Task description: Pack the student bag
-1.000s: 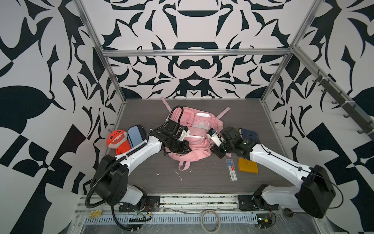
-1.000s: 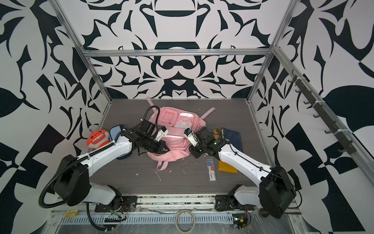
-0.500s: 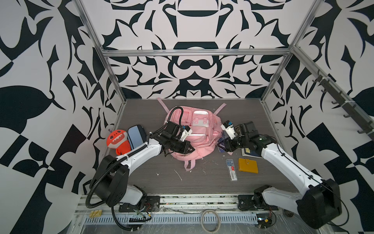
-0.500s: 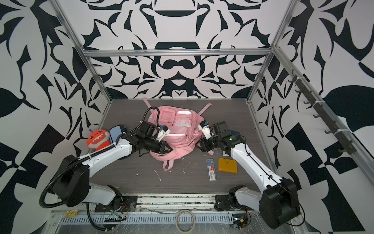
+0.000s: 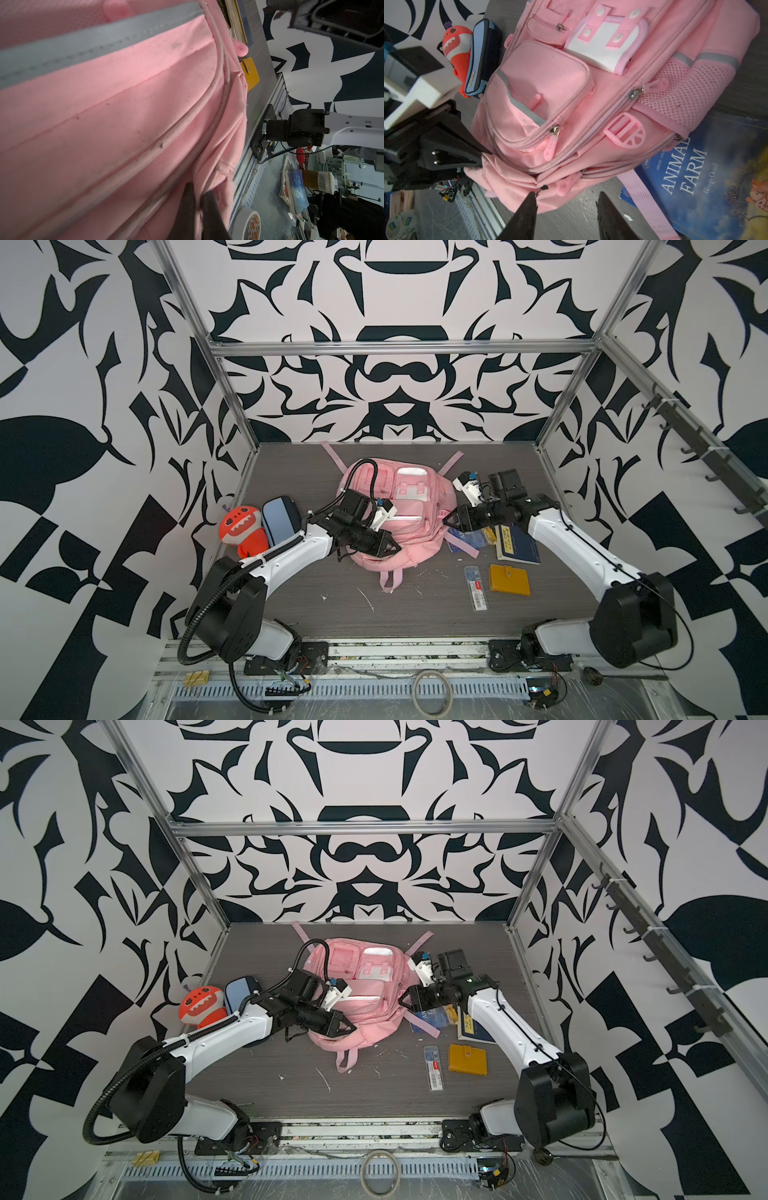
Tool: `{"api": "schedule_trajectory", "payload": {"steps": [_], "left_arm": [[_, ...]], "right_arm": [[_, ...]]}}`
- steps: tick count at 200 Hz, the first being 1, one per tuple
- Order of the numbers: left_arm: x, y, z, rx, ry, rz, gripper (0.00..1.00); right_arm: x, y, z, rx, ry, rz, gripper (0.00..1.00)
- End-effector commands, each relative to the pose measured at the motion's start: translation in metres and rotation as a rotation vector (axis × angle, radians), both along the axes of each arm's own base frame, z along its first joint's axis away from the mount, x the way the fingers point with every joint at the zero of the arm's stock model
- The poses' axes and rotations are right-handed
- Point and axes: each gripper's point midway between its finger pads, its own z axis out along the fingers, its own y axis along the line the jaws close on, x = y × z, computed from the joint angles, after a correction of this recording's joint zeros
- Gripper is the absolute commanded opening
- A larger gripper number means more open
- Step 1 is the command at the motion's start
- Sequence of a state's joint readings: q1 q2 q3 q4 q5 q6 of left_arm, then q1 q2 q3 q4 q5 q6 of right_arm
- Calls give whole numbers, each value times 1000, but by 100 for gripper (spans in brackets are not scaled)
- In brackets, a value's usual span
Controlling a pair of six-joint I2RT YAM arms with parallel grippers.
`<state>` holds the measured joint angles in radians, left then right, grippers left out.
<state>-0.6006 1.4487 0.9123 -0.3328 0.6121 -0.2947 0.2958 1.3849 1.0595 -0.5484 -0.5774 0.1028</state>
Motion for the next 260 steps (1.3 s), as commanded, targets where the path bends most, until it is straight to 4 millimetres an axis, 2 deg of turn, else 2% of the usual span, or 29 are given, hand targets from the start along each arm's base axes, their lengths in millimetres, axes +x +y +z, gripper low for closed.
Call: {"api": "schedule_trajectory", "payload": {"steps": [1,38,62,100,126,140,182,206,223,238,260], "left_arm": [[6,-6,11,-36,-20,-10,0],[9,-8,10,-42,-18,0,0],[10,-10,9,-48,-11,2,0],[9,-11,9,-52,-5,-1,0],[9,-11,9,-52,-2,-1,0],[9,-11,10,-53,-3,0,0],[8,-11,10,-54,-3,-3,0],[7,-12,11,-59,-2,-7,0],[7,-12,11,-60,-3,-8,0],[7,-12,11,-58,-2,-6,0],[7,-12,12,-60,-7,-1,0]], "right_arm": [[2,8,5,-23,39,-44,49],[-9,20,-26,-111,134,-33,47],[-14,10,-47,-231,163,-58,42],[-14,-2,-58,-317,141,-88,29],[-15,-1,-63,-306,152,-85,25],[-18,-2,-66,-314,162,-77,26],[-19,3,-66,-306,120,-5,44],[-14,8,-66,-308,83,54,44],[-10,11,-63,-304,64,80,36],[-7,13,-61,-287,63,92,24],[-8,14,-63,-251,93,98,17]]}}
